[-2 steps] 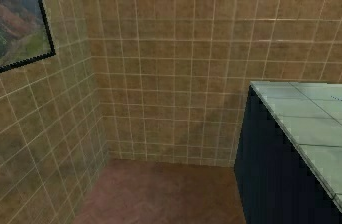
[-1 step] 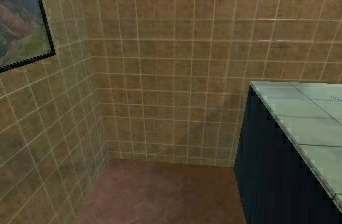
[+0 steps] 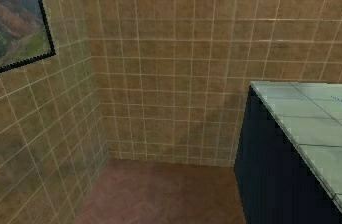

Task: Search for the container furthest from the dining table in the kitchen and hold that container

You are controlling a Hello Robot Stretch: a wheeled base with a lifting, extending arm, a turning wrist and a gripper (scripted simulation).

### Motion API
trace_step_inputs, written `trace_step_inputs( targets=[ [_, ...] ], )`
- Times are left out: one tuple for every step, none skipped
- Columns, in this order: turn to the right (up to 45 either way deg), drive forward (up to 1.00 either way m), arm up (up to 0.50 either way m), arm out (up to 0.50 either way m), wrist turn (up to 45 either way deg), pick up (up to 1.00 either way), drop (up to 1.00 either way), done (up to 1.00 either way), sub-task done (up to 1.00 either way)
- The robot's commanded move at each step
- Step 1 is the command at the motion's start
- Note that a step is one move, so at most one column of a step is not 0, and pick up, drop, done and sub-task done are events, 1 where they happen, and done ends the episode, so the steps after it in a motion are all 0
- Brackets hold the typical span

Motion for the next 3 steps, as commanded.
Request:
trace_step_inputs(
  targets=[
    [0.0, 0.00, -0.12, 0.00, 0.0, 0.00, 0.00, 0.00, 0.00],
    [0.0, 0.00, 0.00, 0.00, 0.0, 1.00, 0.00, 0.00, 0.00],
    [0.0, 0.00, 0.10, 0.00, 0.0, 0.00, 0.00, 0.00, 0.00]
  ],
)
